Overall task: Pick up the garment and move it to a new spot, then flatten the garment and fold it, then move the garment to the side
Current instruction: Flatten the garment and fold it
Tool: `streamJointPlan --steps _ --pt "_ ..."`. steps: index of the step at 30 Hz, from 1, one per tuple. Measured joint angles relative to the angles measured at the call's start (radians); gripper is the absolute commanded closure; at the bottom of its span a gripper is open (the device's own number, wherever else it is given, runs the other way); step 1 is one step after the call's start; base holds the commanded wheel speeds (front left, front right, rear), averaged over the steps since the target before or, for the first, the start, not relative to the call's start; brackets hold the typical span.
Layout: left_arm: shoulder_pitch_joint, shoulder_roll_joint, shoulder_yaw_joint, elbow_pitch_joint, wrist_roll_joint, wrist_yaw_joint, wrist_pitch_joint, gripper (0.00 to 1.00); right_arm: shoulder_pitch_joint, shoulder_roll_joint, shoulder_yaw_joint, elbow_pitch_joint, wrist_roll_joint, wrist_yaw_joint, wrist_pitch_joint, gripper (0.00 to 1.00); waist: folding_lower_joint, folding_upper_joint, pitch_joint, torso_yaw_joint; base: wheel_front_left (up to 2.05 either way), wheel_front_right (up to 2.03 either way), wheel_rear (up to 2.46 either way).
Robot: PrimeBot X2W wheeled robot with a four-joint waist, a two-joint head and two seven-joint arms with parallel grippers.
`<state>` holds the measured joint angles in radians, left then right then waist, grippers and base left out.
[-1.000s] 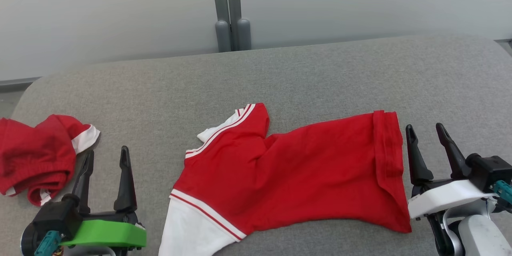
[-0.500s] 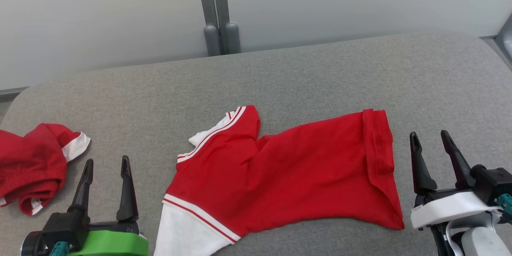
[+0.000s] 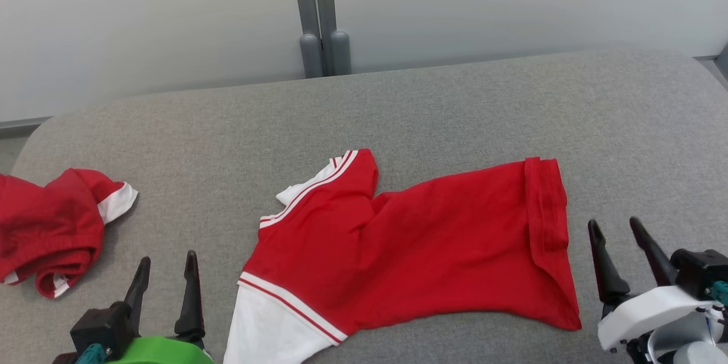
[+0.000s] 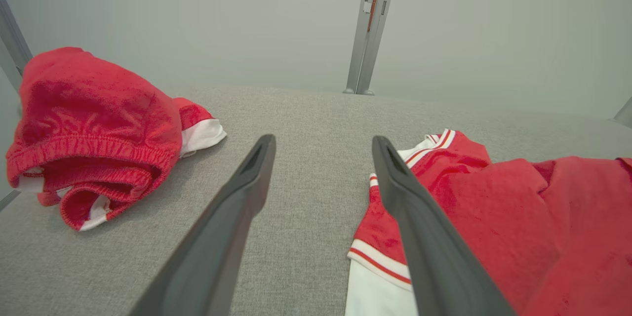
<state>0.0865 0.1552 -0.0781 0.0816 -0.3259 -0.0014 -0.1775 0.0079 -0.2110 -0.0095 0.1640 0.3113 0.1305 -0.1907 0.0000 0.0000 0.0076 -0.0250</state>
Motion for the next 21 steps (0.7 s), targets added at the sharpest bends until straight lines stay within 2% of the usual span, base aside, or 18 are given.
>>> streamJointPlan --steps 6,11,15,21 --pt "0.055 0.024 -0.021 -0.005 -0.071 -0.022 0.242 0.0 0.05 -0.064 0.058 0.06 0.139 0.0 0.223 0.0 0.0 0.0 0.011 0.005 0.0 0.0 0.0" --pt "0.091 0.034 -0.034 -0.041 -0.129 -0.023 0.403 0.0 0.054 -0.05 0.072 0.102 0.187 0.0 0.308 0.0 0.0 0.0 0.026 0.01 0.0 0.0 0.0" --pt "0.098 0.04 -0.045 -0.046 -0.157 -0.024 0.459 0.0 0.048 -0.041 0.098 0.129 0.214 0.0 0.352 0.0 0.0 0.0 0.038 0.012 0.0 0.0 0.0" --pt "0.103 0.043 -0.077 0.017 -0.166 -0.034 0.523 0.0 0.026 -0.034 0.11 0.165 0.222 0.0 0.384 0.0 0.0 0.0 0.051 0.015 0.0 0.0 0.0"
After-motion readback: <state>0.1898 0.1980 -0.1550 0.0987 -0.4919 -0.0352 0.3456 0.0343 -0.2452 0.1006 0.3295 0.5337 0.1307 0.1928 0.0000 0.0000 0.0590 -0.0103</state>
